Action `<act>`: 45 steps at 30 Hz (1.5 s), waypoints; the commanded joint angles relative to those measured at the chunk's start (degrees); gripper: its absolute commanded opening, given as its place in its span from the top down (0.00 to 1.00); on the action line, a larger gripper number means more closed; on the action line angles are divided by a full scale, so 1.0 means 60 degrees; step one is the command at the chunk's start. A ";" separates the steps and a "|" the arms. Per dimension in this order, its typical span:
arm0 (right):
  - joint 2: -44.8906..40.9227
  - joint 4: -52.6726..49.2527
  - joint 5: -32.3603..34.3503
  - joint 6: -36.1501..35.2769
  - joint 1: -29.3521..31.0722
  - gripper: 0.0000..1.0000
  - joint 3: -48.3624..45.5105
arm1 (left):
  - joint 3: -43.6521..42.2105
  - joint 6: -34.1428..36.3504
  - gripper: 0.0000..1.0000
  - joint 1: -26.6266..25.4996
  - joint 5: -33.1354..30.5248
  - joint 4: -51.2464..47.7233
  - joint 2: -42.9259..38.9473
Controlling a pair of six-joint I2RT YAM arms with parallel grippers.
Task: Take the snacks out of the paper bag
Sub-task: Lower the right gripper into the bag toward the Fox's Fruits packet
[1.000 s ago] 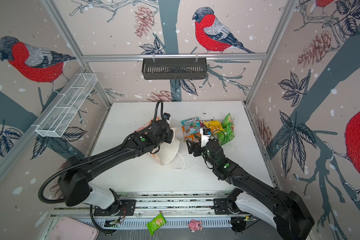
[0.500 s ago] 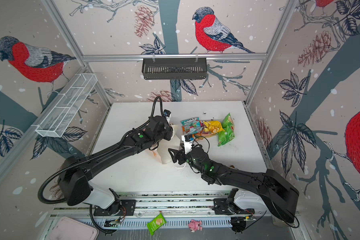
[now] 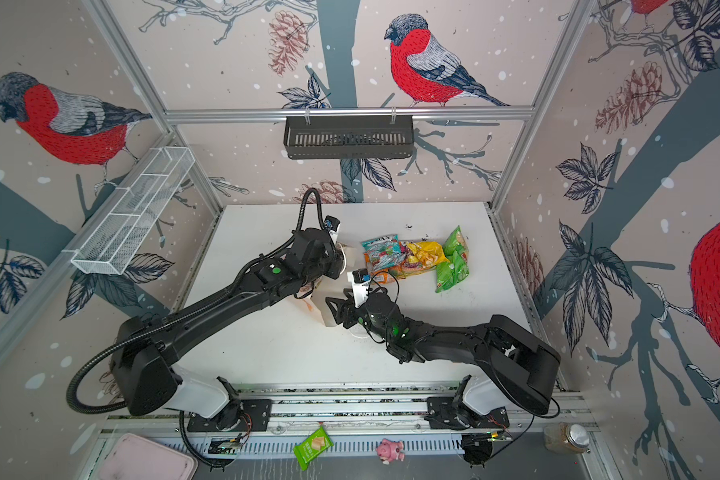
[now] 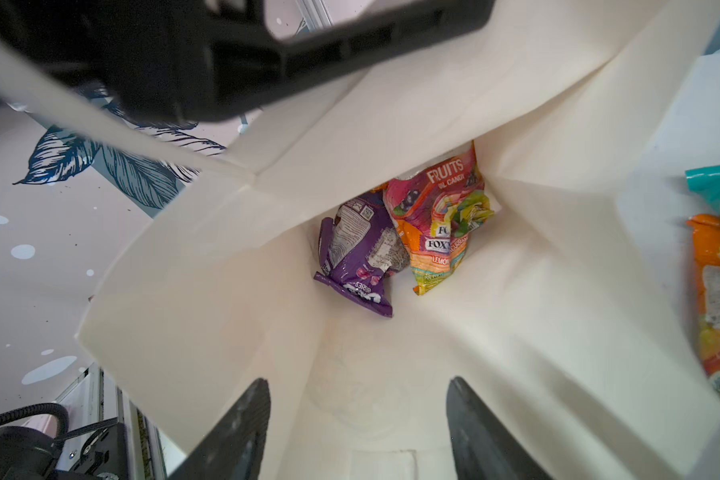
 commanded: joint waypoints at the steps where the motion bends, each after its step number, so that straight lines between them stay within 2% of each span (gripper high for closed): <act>1: 0.0392 0.0431 -0.0064 -0.0222 0.0045 0.37 0.0272 | -0.0011 0.0164 1.00 0.0028 0.0070 -0.0004 -0.0128; 10: 0.1495 0.0274 0.0444 -0.0725 0.0333 0.41 0.0817 | 0.0034 0.0366 1.00 0.0323 0.0526 -0.0060 -0.0125; 19: 0.2436 0.0316 0.0505 -0.1140 0.0436 0.42 0.1323 | 0.0592 0.0324 1.00 0.0361 0.0268 -0.0462 0.0188; 30: 0.3310 0.0298 0.0431 -0.1121 0.0420 0.29 0.2059 | 0.0742 0.0513 1.00 0.0377 0.0531 -0.0573 0.0092; 36: 0.4089 0.0883 -0.0169 -0.0724 0.0043 0.28 0.2315 | 0.0680 0.0518 1.00 0.0377 0.0493 -0.0600 -0.0189; 45: 0.4577 0.0758 0.0232 -0.0869 -0.0030 0.26 0.3076 | 0.0473 0.0630 1.00 0.0377 0.0480 -0.0583 -0.0459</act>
